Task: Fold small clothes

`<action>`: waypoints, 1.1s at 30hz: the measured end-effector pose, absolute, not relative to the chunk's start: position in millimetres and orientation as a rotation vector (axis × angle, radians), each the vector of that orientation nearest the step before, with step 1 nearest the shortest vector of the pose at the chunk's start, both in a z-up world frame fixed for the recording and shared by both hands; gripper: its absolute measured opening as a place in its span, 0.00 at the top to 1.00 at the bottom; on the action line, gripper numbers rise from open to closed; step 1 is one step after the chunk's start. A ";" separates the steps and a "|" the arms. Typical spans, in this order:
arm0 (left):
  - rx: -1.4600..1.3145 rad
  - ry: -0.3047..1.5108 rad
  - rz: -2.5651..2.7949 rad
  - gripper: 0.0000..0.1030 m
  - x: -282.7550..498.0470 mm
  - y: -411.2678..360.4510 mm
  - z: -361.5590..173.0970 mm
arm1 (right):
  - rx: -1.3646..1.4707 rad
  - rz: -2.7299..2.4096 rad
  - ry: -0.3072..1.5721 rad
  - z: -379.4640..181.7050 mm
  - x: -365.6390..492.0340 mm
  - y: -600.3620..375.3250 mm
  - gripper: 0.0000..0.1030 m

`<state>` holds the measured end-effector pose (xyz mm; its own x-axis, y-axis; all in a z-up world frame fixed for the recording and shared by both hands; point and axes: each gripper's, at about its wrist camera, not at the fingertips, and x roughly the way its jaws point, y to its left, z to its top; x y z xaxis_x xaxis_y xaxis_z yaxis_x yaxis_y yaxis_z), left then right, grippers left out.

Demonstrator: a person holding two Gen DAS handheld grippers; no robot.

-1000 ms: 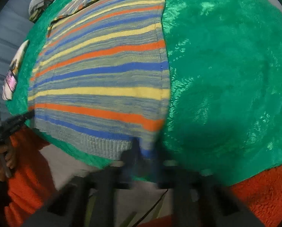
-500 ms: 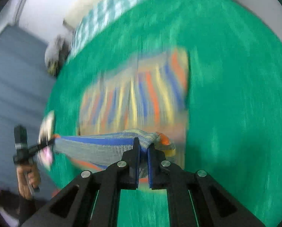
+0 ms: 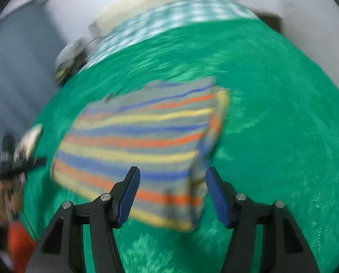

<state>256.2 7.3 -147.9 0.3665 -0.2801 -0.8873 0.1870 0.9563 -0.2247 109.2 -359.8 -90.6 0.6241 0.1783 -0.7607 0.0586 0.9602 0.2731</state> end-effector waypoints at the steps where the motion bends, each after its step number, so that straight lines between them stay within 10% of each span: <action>1: -0.017 1.172 -0.260 0.33 250.4 -2.4 -156.6 | 0.273 0.092 0.903 -95.8 107.2 -352.6 0.41; 9: 0.169 1.140 -0.142 0.34 189.3 7.6 -159.4 | 0.223 -0.055 1.081 -129.6 50.6 -353.6 0.46; 18: 0.149 0.983 -0.154 0.11 122.0 -1.2 -144.3 | 0.221 -0.215 0.910 -118.1 -36.5 -339.7 0.13; 33: 0.184 0.949 -0.180 0.01 108.3 -11.7 -186.2 | 0.103 -0.197 0.985 -153.5 -38.6 -318.6 0.00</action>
<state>108.3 -11.7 -186.2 0.5698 -0.0718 -0.8186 0.2328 0.9695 0.0770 -38.6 -318.6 -153.5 0.5371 -0.1192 -0.8350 0.2119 0.9773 -0.0032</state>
